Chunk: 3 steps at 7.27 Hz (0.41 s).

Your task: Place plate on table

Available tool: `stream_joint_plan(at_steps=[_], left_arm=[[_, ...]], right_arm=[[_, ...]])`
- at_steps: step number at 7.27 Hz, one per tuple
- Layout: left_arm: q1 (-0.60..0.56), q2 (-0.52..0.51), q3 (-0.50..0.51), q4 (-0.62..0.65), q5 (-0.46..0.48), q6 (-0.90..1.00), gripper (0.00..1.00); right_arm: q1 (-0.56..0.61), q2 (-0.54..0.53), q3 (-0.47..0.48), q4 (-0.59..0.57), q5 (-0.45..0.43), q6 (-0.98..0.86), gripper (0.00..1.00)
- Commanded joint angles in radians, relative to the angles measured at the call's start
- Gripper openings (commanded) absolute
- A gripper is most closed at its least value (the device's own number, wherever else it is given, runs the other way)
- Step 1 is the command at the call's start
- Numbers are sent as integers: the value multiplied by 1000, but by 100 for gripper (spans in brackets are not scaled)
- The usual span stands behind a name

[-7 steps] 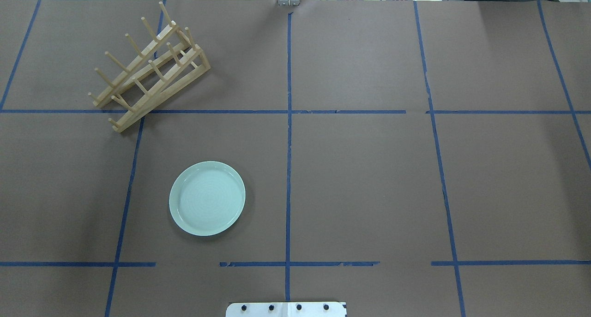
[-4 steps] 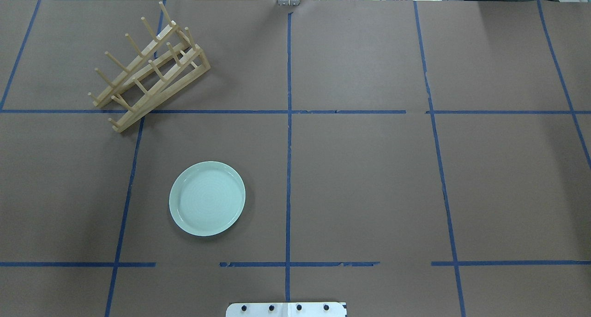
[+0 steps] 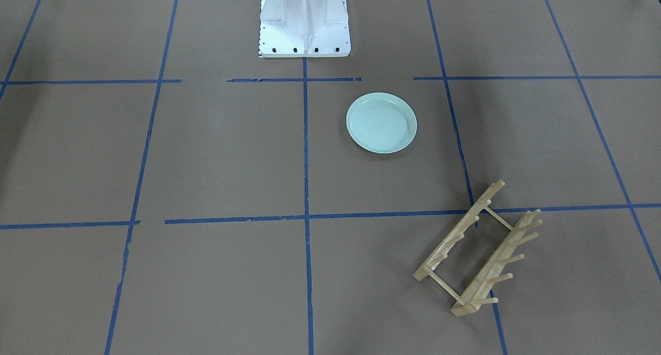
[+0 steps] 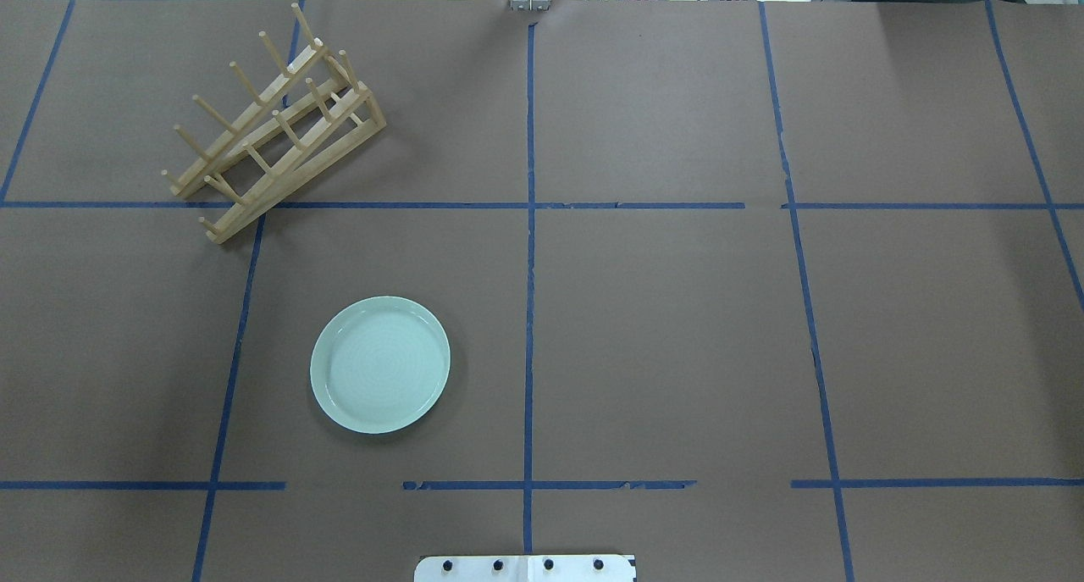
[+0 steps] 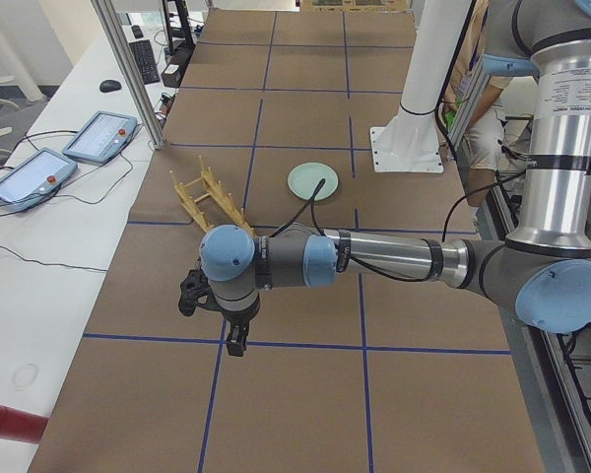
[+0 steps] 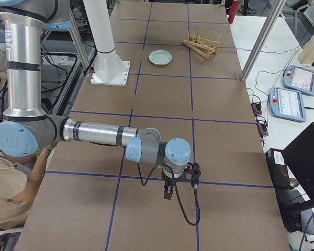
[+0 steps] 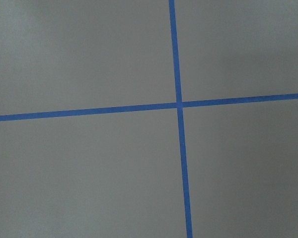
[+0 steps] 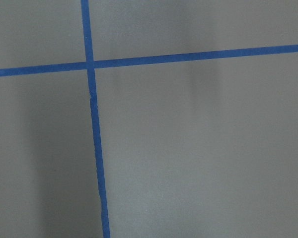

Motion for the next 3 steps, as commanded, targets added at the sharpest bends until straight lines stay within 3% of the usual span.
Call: stream_joint_plan(at_steps=[1,3], left_arm=[[4,-13,14,-3,7,-1,100],[-1,-15,-2,2,29,1,100]], right_arm=[[0,0,0,0,0,0,100],[0,0,0,0,0,0,100]])
